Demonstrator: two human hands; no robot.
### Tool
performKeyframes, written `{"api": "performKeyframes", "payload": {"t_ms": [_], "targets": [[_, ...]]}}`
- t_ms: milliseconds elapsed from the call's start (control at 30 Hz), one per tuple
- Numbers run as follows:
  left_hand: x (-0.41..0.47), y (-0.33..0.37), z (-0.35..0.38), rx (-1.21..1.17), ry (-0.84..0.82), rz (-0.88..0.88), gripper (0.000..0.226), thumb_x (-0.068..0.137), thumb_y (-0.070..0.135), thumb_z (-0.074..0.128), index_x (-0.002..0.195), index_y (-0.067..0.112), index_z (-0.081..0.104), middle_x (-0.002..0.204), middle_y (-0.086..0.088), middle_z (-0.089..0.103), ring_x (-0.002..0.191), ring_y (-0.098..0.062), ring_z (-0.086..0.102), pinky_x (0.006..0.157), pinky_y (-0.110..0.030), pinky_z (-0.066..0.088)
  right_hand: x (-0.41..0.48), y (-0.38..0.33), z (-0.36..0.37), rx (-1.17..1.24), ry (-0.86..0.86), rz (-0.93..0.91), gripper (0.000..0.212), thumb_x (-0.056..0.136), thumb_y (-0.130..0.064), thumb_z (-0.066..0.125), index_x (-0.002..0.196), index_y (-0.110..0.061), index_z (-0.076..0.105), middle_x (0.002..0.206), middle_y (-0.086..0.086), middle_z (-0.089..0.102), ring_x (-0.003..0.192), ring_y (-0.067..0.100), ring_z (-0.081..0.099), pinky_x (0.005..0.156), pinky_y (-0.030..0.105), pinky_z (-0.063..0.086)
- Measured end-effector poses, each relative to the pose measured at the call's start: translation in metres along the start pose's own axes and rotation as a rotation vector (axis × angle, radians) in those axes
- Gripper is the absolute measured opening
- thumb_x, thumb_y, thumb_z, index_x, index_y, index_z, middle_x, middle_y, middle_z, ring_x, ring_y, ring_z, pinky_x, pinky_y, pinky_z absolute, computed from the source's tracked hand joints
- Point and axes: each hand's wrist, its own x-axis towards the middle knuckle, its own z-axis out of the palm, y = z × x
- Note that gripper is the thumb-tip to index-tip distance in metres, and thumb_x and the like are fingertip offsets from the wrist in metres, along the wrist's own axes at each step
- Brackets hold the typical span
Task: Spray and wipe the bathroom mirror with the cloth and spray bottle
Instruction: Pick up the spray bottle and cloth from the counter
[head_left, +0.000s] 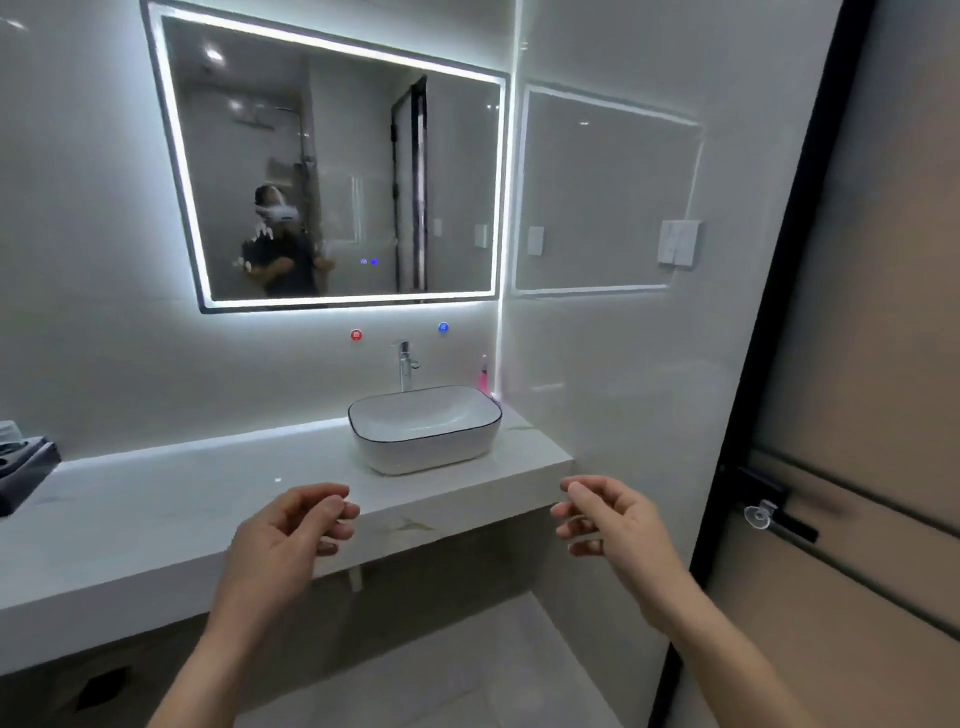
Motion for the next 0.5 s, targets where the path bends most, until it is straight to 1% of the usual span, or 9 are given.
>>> {"api": "performKeyframes", "payload": {"t_ms": [100, 167, 267, 400, 500], "targets": [[0.055, -0.009, 0.02, -0.014, -0.04, 0.022, 0.019, 0.091, 0.01, 0.054, 0.085, 0.022, 0.069, 0.074, 0.005, 0.074, 0.067, -0.014, 0.068, 0.061, -0.026, 0.051, 0.046, 0.006, 0.006, 0.003, 0.071, 0.007, 0.013, 0.09, -0.012, 0.05, 0.087, -0.011, 0.063, 0.073, 0.008, 0.064, 0.055, 0.013, 0.057, 0.05, 0.021, 0.047], [0.08, -0.018, 0.031, -0.019, -0.076, 0.016, 0.018, 0.091, 0.011, 0.054, 0.086, 0.022, 0.068, 0.076, 0.003, 0.074, 0.066, -0.012, 0.068, 0.06, -0.025, 0.051, 0.072, 0.014, 0.011, 0.009, 0.088, 0.024, 0.014, 0.09, -0.012, 0.05, 0.086, -0.013, 0.063, 0.073, 0.007, 0.064, 0.055, 0.014, 0.057, 0.05, 0.022, 0.047], [0.111, -0.038, 0.039, -0.017, -0.11, -0.004, 0.018, 0.091, 0.012, 0.054, 0.087, 0.023, 0.069, 0.077, 0.003, 0.074, 0.067, -0.012, 0.068, 0.061, -0.025, 0.051, 0.108, 0.031, 0.021, 0.006, 0.07, 0.05, 0.013, 0.09, -0.013, 0.05, 0.088, -0.013, 0.063, 0.074, 0.007, 0.065, 0.056, 0.014, 0.058, 0.051, 0.023, 0.048], [0.142, -0.067, 0.041, 0.027, -0.105, -0.065, 0.018, 0.091, 0.013, 0.055, 0.087, 0.025, 0.068, 0.077, 0.004, 0.074, 0.07, -0.012, 0.068, 0.06, -0.022, 0.051, 0.156, 0.057, 0.033, 0.043, 0.072, 0.108, 0.014, 0.09, -0.013, 0.05, 0.084, -0.015, 0.063, 0.074, 0.008, 0.065, 0.056, 0.016, 0.058, 0.052, 0.026, 0.049], [0.168, -0.081, 0.044, 0.063, -0.089, -0.089, 0.016, 0.091, 0.014, 0.054, 0.09, 0.023, 0.068, 0.077, 0.005, 0.073, 0.07, -0.011, 0.067, 0.058, -0.018, 0.052, 0.196, 0.072, 0.046, 0.041, 0.057, 0.13, 0.013, 0.089, -0.015, 0.052, 0.085, -0.015, 0.064, 0.073, 0.007, 0.066, 0.052, 0.011, 0.06, 0.049, 0.023, 0.05]]}}
